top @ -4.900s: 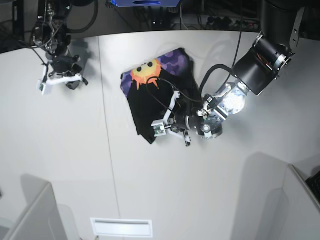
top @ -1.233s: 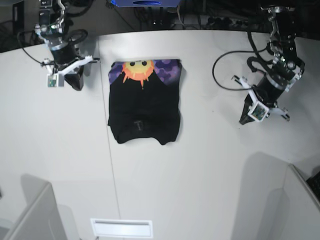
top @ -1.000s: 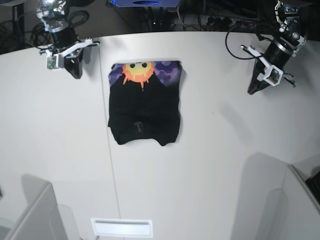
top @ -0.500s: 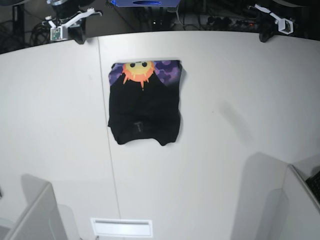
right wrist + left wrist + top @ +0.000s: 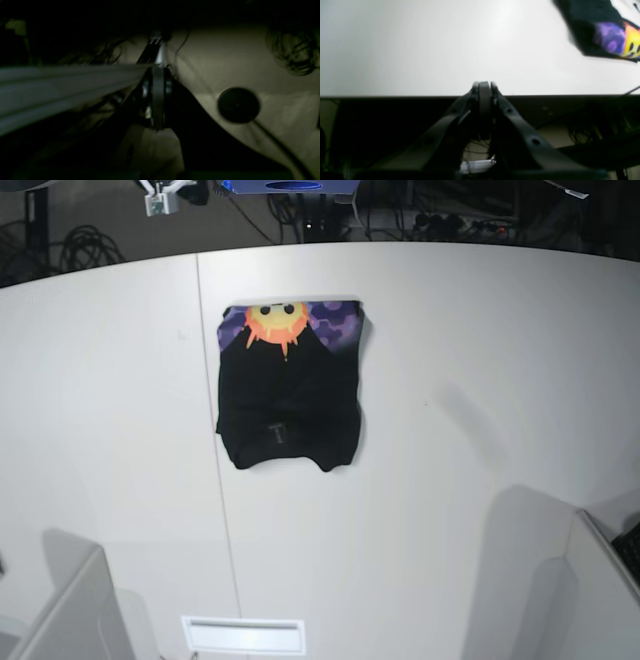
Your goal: Fold the T-shirt properly
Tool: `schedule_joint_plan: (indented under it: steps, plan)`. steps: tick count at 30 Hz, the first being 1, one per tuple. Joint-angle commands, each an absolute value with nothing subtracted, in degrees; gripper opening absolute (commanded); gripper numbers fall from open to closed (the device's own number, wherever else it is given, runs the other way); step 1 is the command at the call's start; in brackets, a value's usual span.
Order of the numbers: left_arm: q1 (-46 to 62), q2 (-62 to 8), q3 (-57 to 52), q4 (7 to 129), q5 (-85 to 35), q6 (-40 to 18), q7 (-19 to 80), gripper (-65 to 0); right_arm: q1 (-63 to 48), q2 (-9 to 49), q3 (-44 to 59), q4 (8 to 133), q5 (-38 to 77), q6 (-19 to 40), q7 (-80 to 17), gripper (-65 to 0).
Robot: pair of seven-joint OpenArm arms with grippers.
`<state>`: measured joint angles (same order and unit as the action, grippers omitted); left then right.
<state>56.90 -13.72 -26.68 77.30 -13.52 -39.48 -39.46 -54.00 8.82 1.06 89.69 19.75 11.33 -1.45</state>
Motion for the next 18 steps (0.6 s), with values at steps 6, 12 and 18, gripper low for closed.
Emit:
schedule_joint_plan:
  steps: [6, 12, 18]
  plan:
    - [56.84, -12.79, -26.95, 68.97, -5.76, -40.0, -40.48, -65.0, -49.45, 9.01, -3.82, 75.91, 20.09, 11.56, -0.75, -65.0]
    - [48.57, -11.91, -26.95, 52.0, -1.8, -40.0, -40.48, -65.0, -40.75, 9.01, -8.84, 60.0, 20.09, 11.47, -0.75, -65.0]
    - [37.23, -11.91, -26.95, 31.52, 4.18, -40.0, -40.57, -65.0, -30.64, 9.01, -15.69, 42.33, 20.09, 11.47, -0.48, -65.0]
